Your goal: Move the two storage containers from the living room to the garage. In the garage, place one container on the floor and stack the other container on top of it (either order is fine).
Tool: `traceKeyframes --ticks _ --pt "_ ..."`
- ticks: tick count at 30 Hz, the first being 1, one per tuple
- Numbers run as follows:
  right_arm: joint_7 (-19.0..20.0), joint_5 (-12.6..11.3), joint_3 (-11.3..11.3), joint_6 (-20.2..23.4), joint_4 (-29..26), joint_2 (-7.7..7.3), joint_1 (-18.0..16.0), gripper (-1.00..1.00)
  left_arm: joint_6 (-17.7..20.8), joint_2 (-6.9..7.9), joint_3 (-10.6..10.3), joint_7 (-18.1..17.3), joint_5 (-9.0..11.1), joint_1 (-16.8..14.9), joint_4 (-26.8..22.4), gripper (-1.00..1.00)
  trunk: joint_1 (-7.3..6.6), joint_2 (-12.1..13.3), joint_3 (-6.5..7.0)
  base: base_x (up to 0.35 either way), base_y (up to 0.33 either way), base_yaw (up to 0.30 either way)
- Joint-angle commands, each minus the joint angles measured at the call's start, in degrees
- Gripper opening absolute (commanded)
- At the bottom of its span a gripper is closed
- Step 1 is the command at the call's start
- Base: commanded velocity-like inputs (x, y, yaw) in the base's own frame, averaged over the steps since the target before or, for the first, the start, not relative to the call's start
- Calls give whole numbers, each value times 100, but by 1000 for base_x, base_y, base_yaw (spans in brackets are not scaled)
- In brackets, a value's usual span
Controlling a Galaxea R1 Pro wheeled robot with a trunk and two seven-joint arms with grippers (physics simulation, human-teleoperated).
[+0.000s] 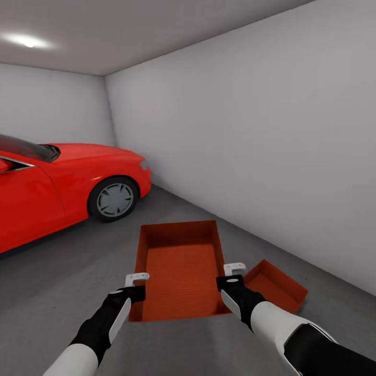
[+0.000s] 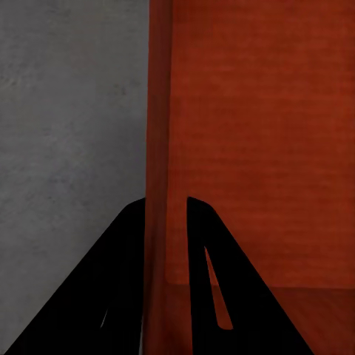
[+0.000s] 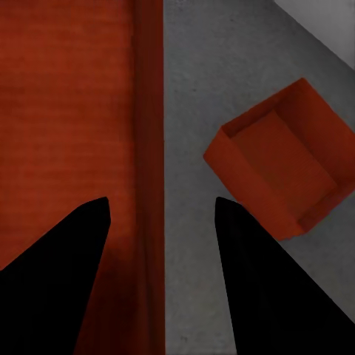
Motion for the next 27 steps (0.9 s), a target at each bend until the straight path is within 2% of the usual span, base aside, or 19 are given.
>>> traceKeyframes --ticks 1,13,27 --pt "116 -243 111 27 1 -2 -4 -100 -107 60 -26 157 -335 -4 -18 -100 7 -14 -14 322 75 0" --pt "116 -249 111 26 1 -3 -4 -100 -107 60 -26 157 -335 -3 -18 -100 7 -14 -14 322 75 -6" --pt "116 -252 111 27 1 -3 -4 -100 -107 60 -26 157 -335 -2 -18 -100 7 -14 -14 321 76 -219"
